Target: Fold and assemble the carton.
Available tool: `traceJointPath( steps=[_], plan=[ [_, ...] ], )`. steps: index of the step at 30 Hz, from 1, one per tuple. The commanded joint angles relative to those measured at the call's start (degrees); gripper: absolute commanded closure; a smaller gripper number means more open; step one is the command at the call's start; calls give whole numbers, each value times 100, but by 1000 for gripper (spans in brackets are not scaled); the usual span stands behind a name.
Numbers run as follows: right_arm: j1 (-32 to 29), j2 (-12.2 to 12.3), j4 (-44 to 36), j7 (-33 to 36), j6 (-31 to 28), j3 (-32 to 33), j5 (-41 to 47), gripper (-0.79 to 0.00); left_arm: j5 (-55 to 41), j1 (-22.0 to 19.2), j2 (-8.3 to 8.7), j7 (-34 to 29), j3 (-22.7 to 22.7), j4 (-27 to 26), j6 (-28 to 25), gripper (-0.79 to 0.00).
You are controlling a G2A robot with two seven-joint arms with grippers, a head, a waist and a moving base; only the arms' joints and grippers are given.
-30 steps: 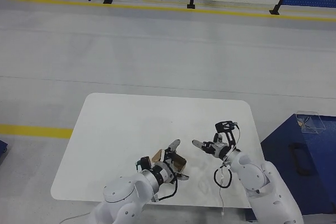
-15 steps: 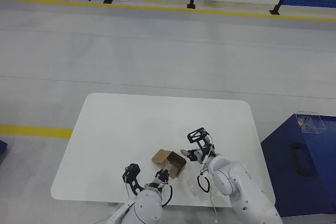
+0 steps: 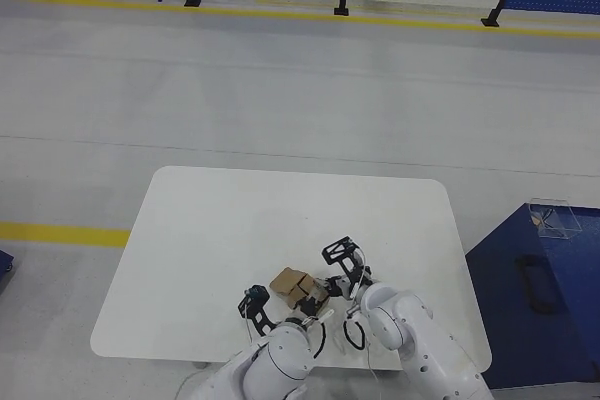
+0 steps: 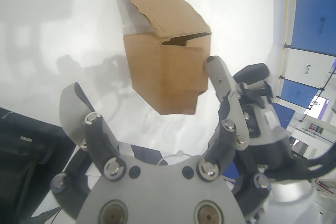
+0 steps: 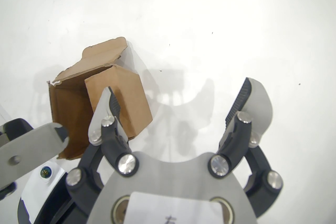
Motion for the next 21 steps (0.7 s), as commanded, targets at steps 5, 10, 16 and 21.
traceJointPath(
  steps=[5,10,16,21],
  plan=[
    [-11,-28,-21,-5,16,-49,-34,-785,-38,270,121,348,-103,-251,0,-785],
    [-68,-31,-139,1,9,-9,-68,-785,-87,154,192,324,90,4,0,-785],
    [-94,-47,-197,15,41,-3,-112,-785,-436,-211,152,462,378,345,0,-785],
    [-63,-73,-165,26,80,-25,-112,-785,-753,-141,186,764,219,-182,0,-785]
  ],
)
